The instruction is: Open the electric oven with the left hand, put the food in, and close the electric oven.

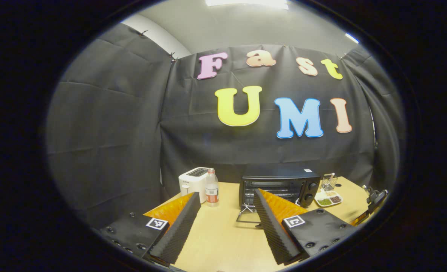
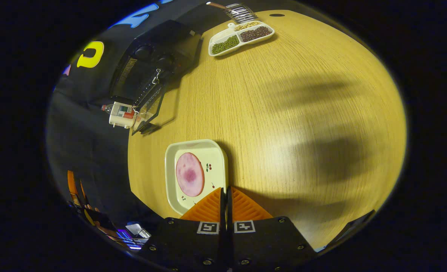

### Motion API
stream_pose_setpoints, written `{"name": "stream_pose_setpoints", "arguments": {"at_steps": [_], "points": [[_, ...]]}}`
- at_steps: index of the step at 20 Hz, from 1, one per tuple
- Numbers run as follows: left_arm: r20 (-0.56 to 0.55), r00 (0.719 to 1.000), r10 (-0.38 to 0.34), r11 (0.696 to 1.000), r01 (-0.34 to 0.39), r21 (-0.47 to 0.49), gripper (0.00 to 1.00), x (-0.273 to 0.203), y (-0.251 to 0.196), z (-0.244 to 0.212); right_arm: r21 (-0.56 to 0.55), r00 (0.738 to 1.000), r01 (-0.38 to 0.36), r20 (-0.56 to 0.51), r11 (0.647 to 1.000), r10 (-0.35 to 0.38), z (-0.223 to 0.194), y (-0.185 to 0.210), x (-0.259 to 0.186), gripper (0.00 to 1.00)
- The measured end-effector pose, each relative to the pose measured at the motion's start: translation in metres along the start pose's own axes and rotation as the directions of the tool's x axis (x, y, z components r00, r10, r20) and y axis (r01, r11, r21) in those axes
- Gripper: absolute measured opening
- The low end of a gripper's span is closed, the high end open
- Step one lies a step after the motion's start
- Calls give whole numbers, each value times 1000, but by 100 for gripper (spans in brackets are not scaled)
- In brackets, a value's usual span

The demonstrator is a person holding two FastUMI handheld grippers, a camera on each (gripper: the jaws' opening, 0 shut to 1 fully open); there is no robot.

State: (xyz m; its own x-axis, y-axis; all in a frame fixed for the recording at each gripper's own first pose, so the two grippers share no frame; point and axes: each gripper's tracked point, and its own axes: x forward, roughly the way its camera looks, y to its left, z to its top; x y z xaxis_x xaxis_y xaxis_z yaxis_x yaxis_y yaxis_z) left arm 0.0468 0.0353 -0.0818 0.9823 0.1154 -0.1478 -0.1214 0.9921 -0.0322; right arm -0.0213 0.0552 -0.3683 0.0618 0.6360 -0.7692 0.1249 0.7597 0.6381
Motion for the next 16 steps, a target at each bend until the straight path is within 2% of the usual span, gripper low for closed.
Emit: {"name": "stream_pose_setpoints", "arguments": {"at_steps": [2, 3, 6, 7, 12, 15, 16], "points": [[0, 1000, 9, 1000, -9, -5, 99, -6, -1, 0, 21, 1000, -15, 17, 1000, 15, 0, 1, -4, 0], [-2, 1000, 15, 1000, -15, -9, 95, -9, -2, -1, 43, 999, -25, 29, 999, 23, 0, 3, -6, 0], [-1, 1000, 22, 999, -22, -23, 95, -21, -8, -5, 114, 995, -66, 76, 991, 57, 3, 13, -12, 0], [-2, 1000, 17, 999, -17, -30, 99, -22, -12, -6, 127, 994, -73, 91, 989, 61, 5, 17, -14, 0], [-2, 999, -36, 999, 36, -39, 95, -5, -26, -8, 185, 987, -92, 144, 978, 66, 14, 47, -21, 1], [-1, 998, -62, 997, 62, -48, 96, 16, -23, -6, 194, 981, -104, 180, 975, 69, 27, 72, -21, 0], [-4, 998, -69, 996, 68, -56, 99, 22, -21, -7, 195, 980, -101, 187, 976, 64, 30, 79, -20, 0]]}}
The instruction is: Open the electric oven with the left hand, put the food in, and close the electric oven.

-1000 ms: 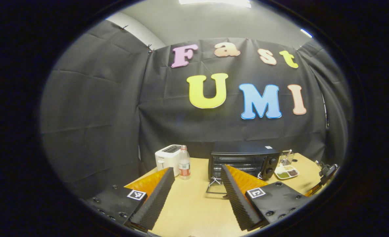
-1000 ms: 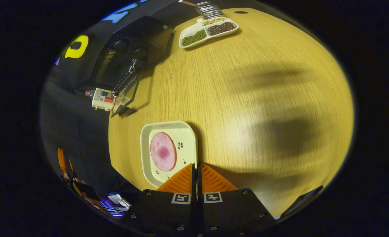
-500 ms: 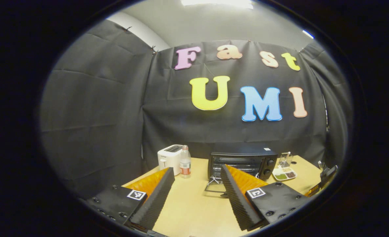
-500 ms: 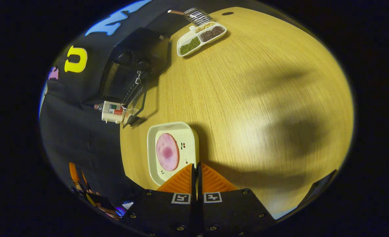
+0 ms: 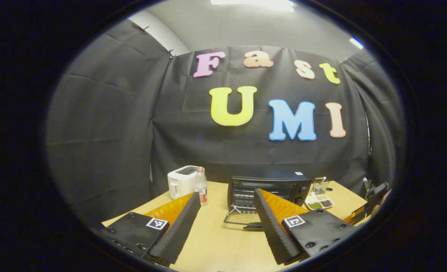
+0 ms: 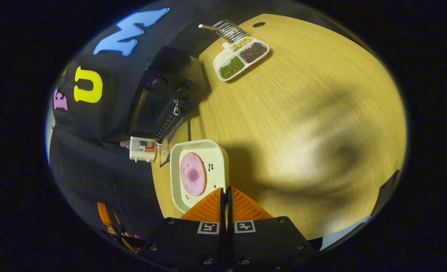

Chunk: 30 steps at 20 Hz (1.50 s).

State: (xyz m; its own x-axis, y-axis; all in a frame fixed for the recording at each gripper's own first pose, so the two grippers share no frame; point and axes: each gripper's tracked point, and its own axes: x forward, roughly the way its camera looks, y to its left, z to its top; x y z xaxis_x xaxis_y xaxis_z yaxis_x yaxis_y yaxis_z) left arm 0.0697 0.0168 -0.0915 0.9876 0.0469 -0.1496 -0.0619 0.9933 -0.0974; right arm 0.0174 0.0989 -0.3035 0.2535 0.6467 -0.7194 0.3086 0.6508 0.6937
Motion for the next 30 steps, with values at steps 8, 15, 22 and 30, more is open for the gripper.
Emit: {"name": "stream_pose_setpoints", "arguments": {"at_steps": [8, 15, 22, 30], "points": [[0, 1000, -31, 1000, 31, -3, 98, 43, 44, 2, 118, 995, -20, 98, 993, 8, 23, 68, 38, 0], [-2, 999, -50, 999, 50, 4, 99, 77, 91, 2, 217, 983, -23, 181, 976, -17, 21, 103, 75, 1], [-19, 997, -69, 997, 70, 24, 99, 100, 131, -4, 364, 960, -81, 278, 928, -25, 32, 139, 104, 1], [-21, 999, -35, 999, 35, 23, 99, 110, 176, -3, 511, 922, -175, 385, 841, -42, 64, 177, 136, 1]]}}
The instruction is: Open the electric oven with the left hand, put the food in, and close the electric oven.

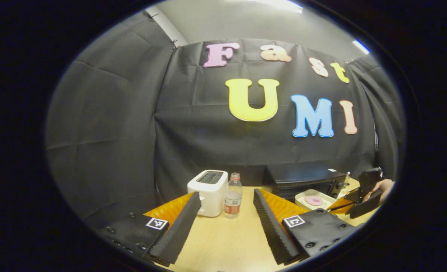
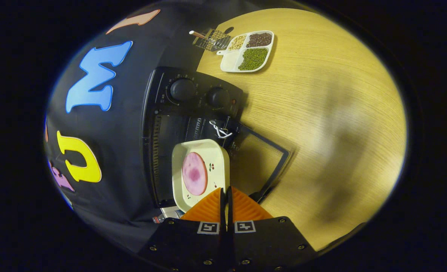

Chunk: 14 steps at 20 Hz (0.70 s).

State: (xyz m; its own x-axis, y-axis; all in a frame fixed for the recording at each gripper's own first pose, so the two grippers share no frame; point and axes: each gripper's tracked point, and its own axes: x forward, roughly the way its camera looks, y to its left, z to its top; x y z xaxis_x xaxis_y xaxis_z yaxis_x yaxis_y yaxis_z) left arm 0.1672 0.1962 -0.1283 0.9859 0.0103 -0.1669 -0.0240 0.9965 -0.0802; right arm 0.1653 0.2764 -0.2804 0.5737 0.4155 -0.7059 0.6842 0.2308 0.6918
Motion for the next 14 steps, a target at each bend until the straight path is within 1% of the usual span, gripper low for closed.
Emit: {"name": "stream_pose_setpoints", "arguments": {"at_steps": [1, 2, 5, 7, 8, 9, 10, 12, 13, 14], "points": [[0, 1000, 9, 1000, -9, -2, 99, 0, 6, 1, 14, 1000, -5, 13, 1000, 5, -1, 5, 6, 1], [-2, 1000, 19, 1000, -19, -3, 95, -2, 12, 0, 25, 1000, -6, 25, 1000, 5, -1, 8, 11, 1], [-13, 999, 46, 999, -46, -1, 95, -3, 30, -2, 54, 998, 5, 62, 999, -9, -2, 16, 28, 1], [-23, 998, 63, 998, -63, 6, 95, -3, 44, -6, 92, 996, -8, 94, 996, -1, 0, 24, 38, 0], [-27, 997, 73, 997, -73, 11, 99, -1, 49, -7, 108, 995, -12, 103, 994, 1, -1, 27, 44, 1], [-28, 996, 83, 996, -82, 16, 99, -1, 55, -6, 120, 994, -14, 112, 993, 0, -1, 30, 49, 0], [-26, 996, 89, 996, -89, 20, 95, -2, 60, -4, 124, 993, -10, 122, 992, -6, 0, 31, 54, 1], [-29, 994, 105, 994, -104, 28, 95, -2, 67, -6, 134, 990, -1, 138, 991, -17, 3, 33, 63, 1], [-37, 993, 112, 993, -111, 26, 96, -2, 70, -9, 147, 989, -1, 143, 989, -21, 3, 35, 67, 1], [-47, 992, 121, 993, -120, 20, 99, -4, 74, -11, 161, 988, -7, 151, 987, -18, 3, 37, 72, 1]]}}
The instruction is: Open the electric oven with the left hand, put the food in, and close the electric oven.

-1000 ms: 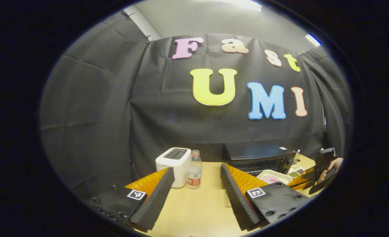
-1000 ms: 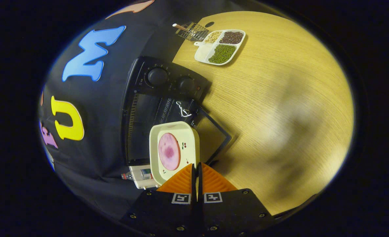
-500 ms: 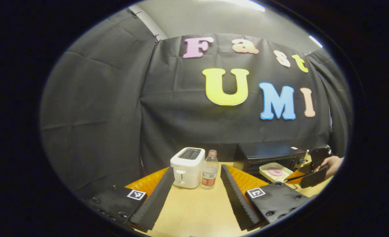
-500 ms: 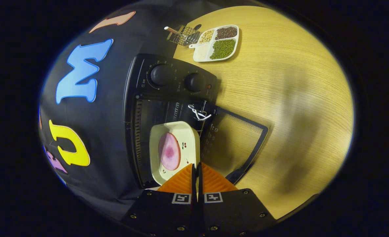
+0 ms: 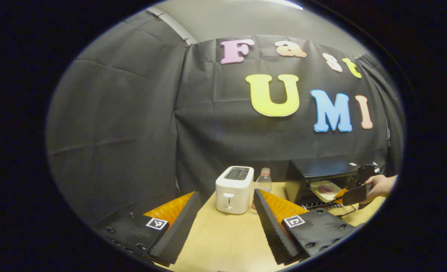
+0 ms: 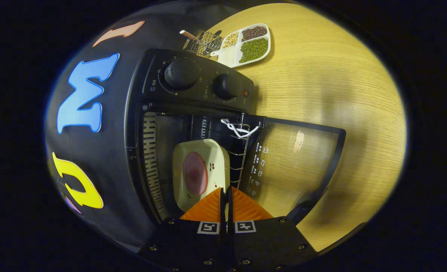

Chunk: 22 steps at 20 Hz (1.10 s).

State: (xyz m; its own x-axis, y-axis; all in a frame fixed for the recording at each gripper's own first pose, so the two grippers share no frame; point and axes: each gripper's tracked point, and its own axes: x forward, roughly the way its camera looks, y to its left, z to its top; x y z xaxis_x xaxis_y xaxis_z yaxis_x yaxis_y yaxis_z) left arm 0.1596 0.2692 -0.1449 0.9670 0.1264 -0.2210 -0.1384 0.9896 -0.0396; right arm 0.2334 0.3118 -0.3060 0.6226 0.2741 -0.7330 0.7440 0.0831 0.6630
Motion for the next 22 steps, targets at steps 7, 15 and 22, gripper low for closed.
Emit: {"name": "stream_pose_setpoints", "arguments": {"at_steps": [7, 15, 22], "points": [[-16, 998, 60, 998, -60, 3, 99, -5, 20, -4, 29, 1000, -26, 18, 999, 25, 4, 17, 18, 3], [-13, 999, 33, 999, -33, -16, 99, -6, -6, -2, -12, 987, -150, -62, 989, 149, -9, 37, 0, 59], [2, 996, -92, 996, 92, -21, 100, -12, -79, 4, -200, 974, -190, -162, 961, 159, -16, 17, -53, 98]]}}
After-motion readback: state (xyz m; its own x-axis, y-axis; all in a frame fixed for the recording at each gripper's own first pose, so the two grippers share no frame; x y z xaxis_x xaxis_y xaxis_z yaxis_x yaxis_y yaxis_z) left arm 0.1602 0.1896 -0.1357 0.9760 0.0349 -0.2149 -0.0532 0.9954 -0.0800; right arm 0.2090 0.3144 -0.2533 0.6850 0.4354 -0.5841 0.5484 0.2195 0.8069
